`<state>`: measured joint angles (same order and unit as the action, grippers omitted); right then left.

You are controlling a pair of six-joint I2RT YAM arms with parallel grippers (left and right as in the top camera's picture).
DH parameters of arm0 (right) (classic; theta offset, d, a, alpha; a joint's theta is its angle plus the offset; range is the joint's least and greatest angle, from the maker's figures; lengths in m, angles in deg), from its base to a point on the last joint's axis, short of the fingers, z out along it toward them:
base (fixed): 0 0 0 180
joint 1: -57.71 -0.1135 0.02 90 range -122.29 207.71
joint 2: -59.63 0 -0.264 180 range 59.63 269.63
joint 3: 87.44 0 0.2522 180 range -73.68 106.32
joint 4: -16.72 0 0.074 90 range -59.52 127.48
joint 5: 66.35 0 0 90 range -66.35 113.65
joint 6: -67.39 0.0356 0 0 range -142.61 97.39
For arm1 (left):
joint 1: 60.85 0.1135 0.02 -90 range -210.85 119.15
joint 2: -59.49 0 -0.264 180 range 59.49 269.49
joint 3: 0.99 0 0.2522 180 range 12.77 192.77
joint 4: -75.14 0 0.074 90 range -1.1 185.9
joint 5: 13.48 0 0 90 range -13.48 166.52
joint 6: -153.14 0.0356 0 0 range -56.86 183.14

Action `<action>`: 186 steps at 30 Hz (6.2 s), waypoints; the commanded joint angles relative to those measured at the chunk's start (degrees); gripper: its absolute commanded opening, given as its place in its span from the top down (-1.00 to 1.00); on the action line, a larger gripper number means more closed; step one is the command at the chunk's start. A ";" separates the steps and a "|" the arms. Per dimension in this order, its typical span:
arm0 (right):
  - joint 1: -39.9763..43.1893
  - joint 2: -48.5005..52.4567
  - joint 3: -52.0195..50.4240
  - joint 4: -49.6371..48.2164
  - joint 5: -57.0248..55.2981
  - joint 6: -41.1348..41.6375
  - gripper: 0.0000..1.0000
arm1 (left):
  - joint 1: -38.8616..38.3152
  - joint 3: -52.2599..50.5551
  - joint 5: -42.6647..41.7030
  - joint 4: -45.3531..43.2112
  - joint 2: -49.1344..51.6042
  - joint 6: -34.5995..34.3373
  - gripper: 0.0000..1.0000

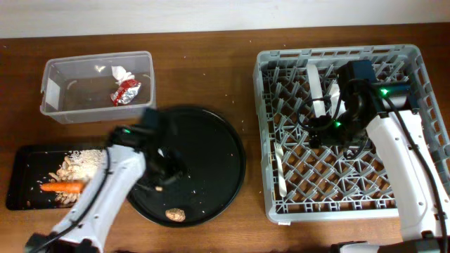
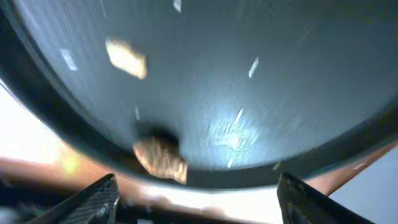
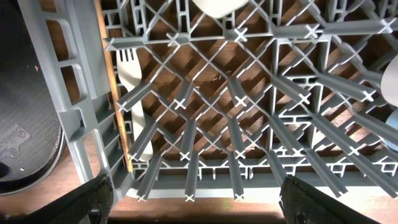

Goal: Sort waste into correct bins and load items into the dishwasher rack

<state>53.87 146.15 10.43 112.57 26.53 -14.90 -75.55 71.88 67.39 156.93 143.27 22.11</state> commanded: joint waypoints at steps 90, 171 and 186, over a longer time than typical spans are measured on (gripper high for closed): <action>0.11 0.09 0.42 0.50 -0.55 0.00 -0.80 | 7.45 -17.88 7.85 -26.36 5.55 -20.46 0.08; 6.16 -61.05 -30.08 -19.78 0.07 -8.13 -0.97 | 16.85 -9.01 8.02 -8.76 -57.72 35.06 -0.99; 3.08 -83.10 -54.88 -47.21 -0.24 -8.13 -0.97 | 16.85 -9.01 8.02 -8.76 -57.72 35.06 -0.99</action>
<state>58.22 68.38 -36.47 73.97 26.42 -22.84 -58.90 63.22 75.87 148.25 85.88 57.54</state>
